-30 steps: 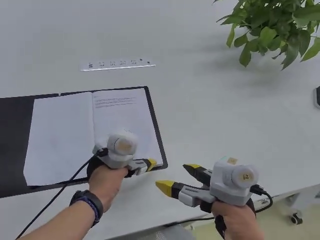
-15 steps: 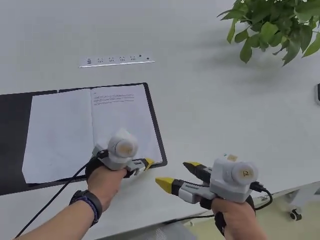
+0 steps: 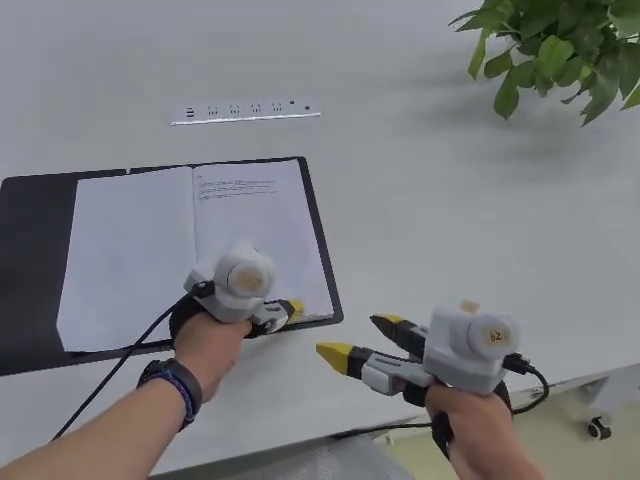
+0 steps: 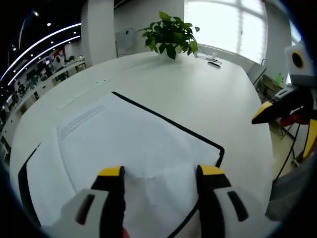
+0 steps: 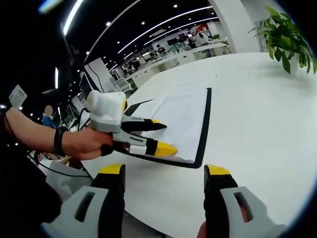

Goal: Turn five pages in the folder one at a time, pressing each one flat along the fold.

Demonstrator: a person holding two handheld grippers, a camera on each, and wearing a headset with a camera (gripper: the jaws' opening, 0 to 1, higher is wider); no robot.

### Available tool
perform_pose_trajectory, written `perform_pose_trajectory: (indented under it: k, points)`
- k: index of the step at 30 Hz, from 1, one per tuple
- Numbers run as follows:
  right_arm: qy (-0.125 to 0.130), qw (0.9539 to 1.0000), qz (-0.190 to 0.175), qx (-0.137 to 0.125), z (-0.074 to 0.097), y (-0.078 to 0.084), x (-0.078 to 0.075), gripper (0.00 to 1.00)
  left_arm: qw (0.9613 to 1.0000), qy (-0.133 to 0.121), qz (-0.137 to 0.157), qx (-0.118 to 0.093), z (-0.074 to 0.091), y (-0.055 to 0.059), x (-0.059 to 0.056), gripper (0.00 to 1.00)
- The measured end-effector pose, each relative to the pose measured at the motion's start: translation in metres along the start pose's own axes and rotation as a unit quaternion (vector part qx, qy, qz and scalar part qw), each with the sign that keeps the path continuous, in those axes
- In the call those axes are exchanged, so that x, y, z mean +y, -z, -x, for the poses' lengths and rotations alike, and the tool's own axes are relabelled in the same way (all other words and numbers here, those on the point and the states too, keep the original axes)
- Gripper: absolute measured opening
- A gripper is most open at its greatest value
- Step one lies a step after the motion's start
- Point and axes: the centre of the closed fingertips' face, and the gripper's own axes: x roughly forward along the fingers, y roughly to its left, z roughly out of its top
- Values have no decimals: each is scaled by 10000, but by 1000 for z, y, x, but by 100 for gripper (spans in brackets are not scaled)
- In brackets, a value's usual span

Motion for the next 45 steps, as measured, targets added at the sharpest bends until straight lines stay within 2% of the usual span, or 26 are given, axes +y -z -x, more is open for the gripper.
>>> perform_pose_trajectory:
  k: [4, 9, 13, 17, 19, 26, 31, 36, 41, 45]
  points:
    - [-26, 10000, -1, -16, -3, -3, 1, 63, 10000, 7, 29, -27, 1, -1, 0, 57]
    - [-53, 10000, -18, -38, -7, -6, -1, 62, 9995, 34, 281, -128, 2, -2, 8, 50]
    - [-109, 9999, 2, -24, -13, -8, -1, 62, 9991, 59, 397, -139, 4, -1, 9, 47]
    - [-150, 9999, -13, -45, -21, -13, -4, 61, 9973, 129, 679, -235, 7, 0, 8, 41]
    - [-187, 9998, -32, -90, -27, -17, -6, 61, 9955, 147, 879, -318, 9, 0, 8, 38]
    - [-278, 9989, -270, -265, -56, -37, -21, 59, 9920, 242, 1164, -413, 13, 1, 8, 32]
    - [-397, 9975, -471, -349, -78, -49, -26, 57, 9920, 245, 1163, -426, 14, 1, 8, 30]
    - [-476, 9954, -776, -303, -99, -49, -33, 57, 9920, 264, 1168, -406, 14, 2, 9, 30]
    - [-563, 9919, -1074, -367, -106, -51, -34, 56, 9925, 273, 1121, -400, 14, 3, 9, 29]
    - [-570, 9875, -1382, -500, -107, -51, -39, 55, 9920, 274, 1160, -403, 16, 4, 9, 29]
